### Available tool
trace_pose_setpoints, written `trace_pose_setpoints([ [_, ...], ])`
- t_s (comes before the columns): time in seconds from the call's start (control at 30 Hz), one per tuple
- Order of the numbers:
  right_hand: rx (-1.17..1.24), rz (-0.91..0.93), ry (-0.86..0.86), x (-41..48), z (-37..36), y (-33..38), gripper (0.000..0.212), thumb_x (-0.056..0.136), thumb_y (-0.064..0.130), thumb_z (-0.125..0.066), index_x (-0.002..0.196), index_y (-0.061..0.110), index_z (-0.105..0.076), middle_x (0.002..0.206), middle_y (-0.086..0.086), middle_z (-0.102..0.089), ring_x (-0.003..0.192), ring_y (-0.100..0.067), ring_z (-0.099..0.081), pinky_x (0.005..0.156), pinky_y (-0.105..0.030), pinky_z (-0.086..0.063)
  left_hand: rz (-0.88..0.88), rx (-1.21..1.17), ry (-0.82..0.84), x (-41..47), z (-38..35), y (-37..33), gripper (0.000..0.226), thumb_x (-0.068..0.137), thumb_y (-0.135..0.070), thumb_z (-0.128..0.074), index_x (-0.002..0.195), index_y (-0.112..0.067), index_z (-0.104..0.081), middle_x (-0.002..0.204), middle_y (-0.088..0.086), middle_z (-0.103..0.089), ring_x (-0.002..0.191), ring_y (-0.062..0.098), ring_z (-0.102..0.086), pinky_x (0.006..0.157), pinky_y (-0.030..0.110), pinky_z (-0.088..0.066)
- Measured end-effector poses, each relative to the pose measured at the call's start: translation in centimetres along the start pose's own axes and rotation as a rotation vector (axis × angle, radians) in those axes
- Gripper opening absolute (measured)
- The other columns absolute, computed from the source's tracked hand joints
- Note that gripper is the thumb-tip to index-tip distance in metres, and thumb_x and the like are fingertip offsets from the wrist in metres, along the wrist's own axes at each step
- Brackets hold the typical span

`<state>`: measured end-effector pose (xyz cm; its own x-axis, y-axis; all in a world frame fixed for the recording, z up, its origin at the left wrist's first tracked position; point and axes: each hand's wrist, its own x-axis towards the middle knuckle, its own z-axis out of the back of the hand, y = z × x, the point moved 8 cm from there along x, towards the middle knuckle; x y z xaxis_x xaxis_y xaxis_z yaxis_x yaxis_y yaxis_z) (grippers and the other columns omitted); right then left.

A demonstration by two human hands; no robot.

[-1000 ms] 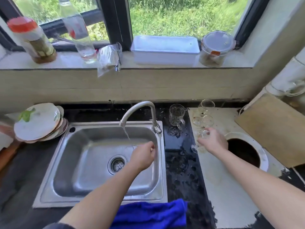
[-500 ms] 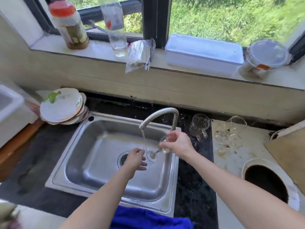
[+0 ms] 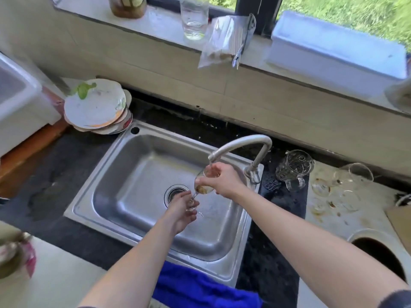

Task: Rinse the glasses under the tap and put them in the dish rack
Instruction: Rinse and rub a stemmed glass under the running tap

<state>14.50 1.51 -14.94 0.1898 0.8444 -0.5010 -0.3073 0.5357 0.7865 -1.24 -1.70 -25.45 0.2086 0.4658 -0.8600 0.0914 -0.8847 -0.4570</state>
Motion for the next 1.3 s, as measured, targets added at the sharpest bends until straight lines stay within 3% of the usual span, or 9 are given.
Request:
trace_pose_setpoints([
  [0.3, 0.140, -0.087, 0.148, 0.7, -0.5, -1.4, 0.071, 0.074, 0.017, -0.082, 0.137, 0.021, -0.049, 0.129, -0.003, -0.057, 0.113, -0.018, -0.058, 0.066, -0.029, -0.054, 0.127, -0.007, 0.067, 0.5, 0.0, 1.3, 0.020, 0.099, -0.025, -0.041, 0.085, -0.016, -0.051, 0.057, 0.006, -0.051, 0.041, 0.013, -0.036, 0.037, 0.016, -0.030],
  [0.47, 0.179, -0.041, 0.179, 1.0, -0.6, 0.0, 0.050, 0.076, 0.018, -0.081, 0.118, 0.028, -0.056, 0.120, -0.003, -0.062, 0.109, -0.019, -0.060, 0.068, -0.030, -0.053, 0.198, 0.011, 0.168, 0.0, 0.0, 0.8, 0.025, 0.097, -0.034, -0.043, 0.091, -0.013, -0.054, 0.055, 0.006, -0.047, 0.040, 0.012, -0.030, 0.036, 0.016, -0.022],
  [0.6, 0.092, -0.021, 0.082, 1.2, -0.5, 0.4, 0.047, 0.065, 0.027, -0.088, 0.100, 0.026, -0.058, 0.102, 0.000, -0.066, 0.093, -0.017, -0.064, 0.066, -0.032, -0.054, 0.074, 0.018, 0.053, 0.8, 0.6, -0.5, 0.011, 0.096, -0.023, -0.048, 0.094, -0.014, -0.054, 0.067, 0.009, -0.054, 0.041, 0.014, -0.042, 0.038, 0.017, -0.035],
  [0.7, -0.021, -0.024, 0.006, 0.9, -0.1, 0.1, 0.056, 0.060, 0.045, -0.088, 0.104, 0.023, -0.060, 0.096, 0.005, -0.066, 0.089, -0.014, -0.064, 0.073, -0.035, -0.056, -0.020, 0.021, 0.003, 1.1, 0.8, -1.8, 0.006, 0.097, -0.018, -0.048, 0.100, -0.016, -0.053, 0.071, 0.010, -0.055, 0.044, 0.015, -0.040, 0.036, 0.017, -0.031],
  [0.87, 0.033, 0.014, 0.177, 0.2, -0.6, 1.2, 0.057, 0.070, 0.015, -0.086, 0.120, 0.022, -0.060, 0.108, 0.004, -0.056, 0.093, -0.014, -0.057, 0.068, -0.031, -0.056, 0.134, 0.133, 0.088, -0.1, 0.5, -1.2, 0.016, 0.098, -0.023, -0.046, 0.093, -0.010, -0.054, 0.071, 0.012, -0.056, 0.036, 0.012, -0.040, 0.031, 0.014, -0.025],
  [0.97, -0.115, 0.011, 0.013, 0.4, 0.3, 1.3, 0.050, 0.061, 0.042, -0.088, 0.100, 0.024, -0.064, 0.098, 0.002, -0.062, 0.086, -0.015, -0.063, 0.072, -0.039, -0.060, 0.013, 0.040, 0.062, -0.1, 0.1, -2.3, 0.008, 0.099, -0.018, -0.046, 0.098, -0.013, -0.051, 0.081, 0.014, -0.060, 0.049, 0.018, -0.049, 0.041, 0.020, -0.037],
  [1.03, -0.215, 0.027, -0.039, 0.1, 0.7, 1.6, 0.056, 0.058, 0.056, -0.085, 0.100, 0.026, -0.063, 0.094, 0.008, -0.063, 0.089, -0.013, -0.063, 0.077, -0.036, -0.057, -0.032, 0.004, 0.048, 0.0, 0.1, -2.9, 0.006, 0.100, -0.016, -0.045, 0.100, -0.016, -0.051, 0.081, 0.015, -0.059, 0.052, 0.018, -0.044, 0.042, 0.020, -0.036],
  [1.17, -0.221, 0.101, 0.180, -0.6, -0.4, 2.6, 0.066, 0.069, 0.029, -0.086, 0.128, 0.029, -0.057, 0.112, 0.010, -0.057, 0.095, -0.010, -0.059, 0.076, -0.021, -0.050, 0.081, 0.105, 0.109, -0.4, 0.5, -2.1, 0.016, 0.098, -0.028, -0.045, 0.092, -0.015, -0.053, 0.066, 0.009, -0.050, 0.041, 0.011, -0.034, 0.032, 0.014, -0.022],
  [1.3, -0.046, -0.013, 0.125, -0.5, 0.0, 2.1, 0.047, 0.073, 0.032, -0.083, 0.113, 0.018, -0.062, 0.104, 0.002, -0.064, 0.082, -0.021, -0.070, 0.065, -0.032, -0.060, 0.015, 0.057, 0.050, -0.6, 0.6, -2.8, 0.011, 0.093, -0.024, -0.054, 0.092, -0.013, -0.057, 0.067, 0.007, -0.053, 0.044, 0.016, -0.045, 0.042, 0.021, -0.035],
])
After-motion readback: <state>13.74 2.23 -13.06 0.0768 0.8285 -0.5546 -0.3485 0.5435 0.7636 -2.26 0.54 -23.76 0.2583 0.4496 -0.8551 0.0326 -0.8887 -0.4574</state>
